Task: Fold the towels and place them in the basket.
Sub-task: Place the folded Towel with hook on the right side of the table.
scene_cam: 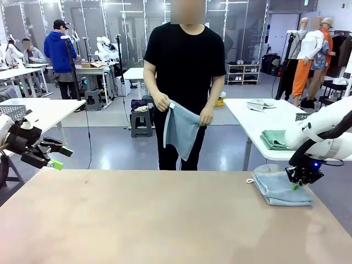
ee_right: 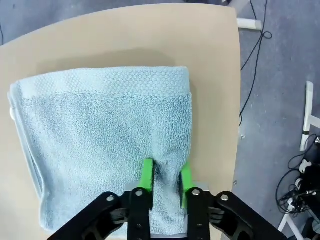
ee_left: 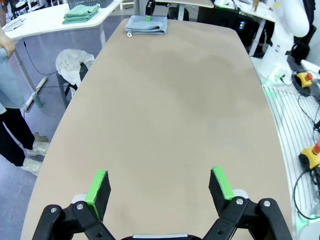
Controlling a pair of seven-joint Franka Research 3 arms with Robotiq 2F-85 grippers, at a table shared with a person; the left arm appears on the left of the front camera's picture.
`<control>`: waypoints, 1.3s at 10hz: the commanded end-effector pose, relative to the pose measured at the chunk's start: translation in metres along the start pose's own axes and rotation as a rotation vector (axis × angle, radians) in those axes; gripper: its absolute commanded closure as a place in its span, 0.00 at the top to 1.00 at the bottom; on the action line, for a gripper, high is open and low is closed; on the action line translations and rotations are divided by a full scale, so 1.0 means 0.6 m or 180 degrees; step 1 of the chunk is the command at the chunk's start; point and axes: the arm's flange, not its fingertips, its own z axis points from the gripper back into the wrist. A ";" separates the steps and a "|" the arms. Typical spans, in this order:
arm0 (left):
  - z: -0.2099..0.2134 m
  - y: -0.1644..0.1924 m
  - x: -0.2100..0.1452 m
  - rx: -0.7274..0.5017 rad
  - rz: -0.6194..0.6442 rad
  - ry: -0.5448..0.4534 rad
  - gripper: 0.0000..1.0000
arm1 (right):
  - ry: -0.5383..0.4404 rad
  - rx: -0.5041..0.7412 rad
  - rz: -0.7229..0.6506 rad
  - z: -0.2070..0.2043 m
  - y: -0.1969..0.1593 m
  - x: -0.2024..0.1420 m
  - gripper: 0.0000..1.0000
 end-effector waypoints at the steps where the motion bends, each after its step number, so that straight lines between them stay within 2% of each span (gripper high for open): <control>1: 0.002 -0.001 0.003 0.0007 -0.0011 -0.0005 1.00 | -0.0083 0.0002 0.0061 0.006 -0.004 0.000 0.29; 2: 0.002 -0.001 0.003 0.0007 -0.0011 -0.0005 1.00 | -0.0133 -0.0033 0.0047 0.017 -0.007 -0.008 0.65; 3: 0.002 -0.001 0.003 0.0007 -0.0011 -0.0005 1.00 | -0.0239 -0.0050 0.0047 0.035 -0.009 -0.018 0.49; 4: 0.002 -0.001 0.003 0.0007 -0.0011 -0.0005 1.00 | -0.0319 -0.0106 0.0044 0.060 -0.005 -0.031 0.85; 5: 0.002 -0.001 0.003 0.0007 -0.0011 -0.0005 1.00 | -0.0432 -0.0161 0.0107 0.101 0.012 -0.055 0.69; 6: 0.002 -0.001 0.003 0.0007 -0.0011 -0.0005 1.00 | -0.0494 -0.0199 0.0142 0.147 0.036 -0.084 1.00; 7: 0.002 -0.001 0.003 0.0007 -0.0011 -0.0005 1.00 | -0.0461 -0.0203 0.0139 0.198 0.073 -0.119 0.76; 8: 0.002 -0.001 0.003 0.0007 -0.0011 -0.0005 1.00 | -0.0364 -0.0122 0.0143 0.249 0.114 -0.159 0.76; 10: 0.002 -0.001 0.003 0.0007 -0.0011 -0.0005 1.00 | -0.0376 -0.0016 0.0220 0.348 0.200 -0.252 0.76; 12: 0.002 -0.001 0.003 0.0007 -0.0011 -0.0005 1.00 | -0.0351 0.0081 0.0206 0.393 0.273 -0.331 0.76; 13: 0.002 -0.001 0.003 0.0007 -0.0011 -0.0005 1.00 | -0.0370 0.0254 0.0261 0.402 0.298 -0.360 0.76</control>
